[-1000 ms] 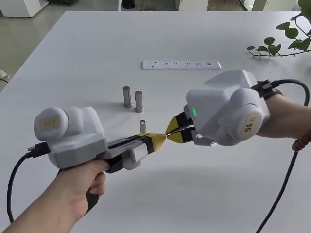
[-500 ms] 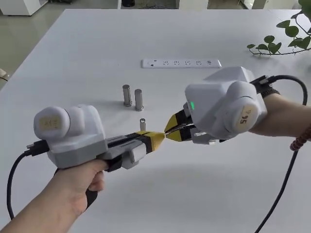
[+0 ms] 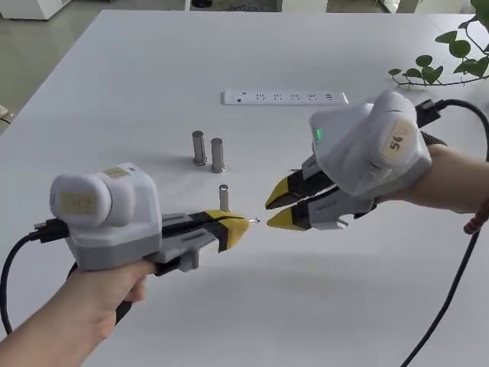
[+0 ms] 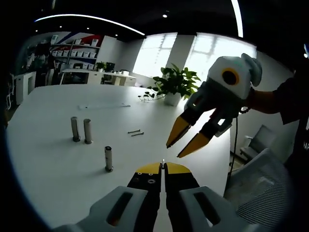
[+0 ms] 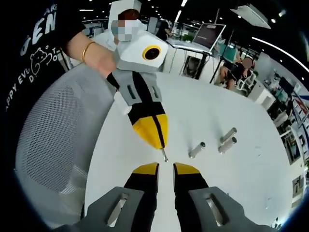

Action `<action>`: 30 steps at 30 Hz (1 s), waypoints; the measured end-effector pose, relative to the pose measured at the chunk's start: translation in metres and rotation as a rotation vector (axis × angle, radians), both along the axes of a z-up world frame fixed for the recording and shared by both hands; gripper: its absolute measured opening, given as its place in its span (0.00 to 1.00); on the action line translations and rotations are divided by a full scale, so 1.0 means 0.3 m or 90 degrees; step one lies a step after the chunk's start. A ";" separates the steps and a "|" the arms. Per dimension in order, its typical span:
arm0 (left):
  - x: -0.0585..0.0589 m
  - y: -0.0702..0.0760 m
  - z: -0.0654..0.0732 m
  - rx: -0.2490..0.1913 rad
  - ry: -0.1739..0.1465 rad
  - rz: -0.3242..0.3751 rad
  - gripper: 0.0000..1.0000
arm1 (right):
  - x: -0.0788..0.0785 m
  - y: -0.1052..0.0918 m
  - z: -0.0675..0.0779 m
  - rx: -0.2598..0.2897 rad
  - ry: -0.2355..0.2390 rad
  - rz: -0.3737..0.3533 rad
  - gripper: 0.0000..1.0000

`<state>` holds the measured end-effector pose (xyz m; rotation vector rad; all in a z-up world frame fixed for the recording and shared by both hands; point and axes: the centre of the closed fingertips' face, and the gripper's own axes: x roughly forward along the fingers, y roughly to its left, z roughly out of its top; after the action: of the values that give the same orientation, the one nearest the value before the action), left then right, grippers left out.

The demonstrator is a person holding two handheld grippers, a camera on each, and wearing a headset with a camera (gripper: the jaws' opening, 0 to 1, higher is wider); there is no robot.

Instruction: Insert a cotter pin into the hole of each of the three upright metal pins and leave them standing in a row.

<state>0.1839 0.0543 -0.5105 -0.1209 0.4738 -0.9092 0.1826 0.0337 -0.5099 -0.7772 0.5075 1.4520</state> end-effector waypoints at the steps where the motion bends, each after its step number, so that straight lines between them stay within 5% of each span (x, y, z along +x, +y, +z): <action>1: -0.003 -0.002 0.000 0.003 -0.005 -0.007 0.00 | -0.004 0.000 0.000 0.005 0.010 -0.002 0.07; 16: -0.088 -0.042 0.015 0.029 -0.069 -0.150 0.00 | -0.112 -0.018 -0.020 0.048 0.152 0.021 0.08; 30: -0.148 -0.083 0.029 0.021 -0.076 -0.218 0.00 | -0.172 -0.028 -0.036 0.042 0.197 0.050 0.04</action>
<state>0.1395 0.0296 -0.5018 0.0468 0.4046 -1.2363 0.1309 0.0253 -0.5208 -0.5261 0.6656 1.6654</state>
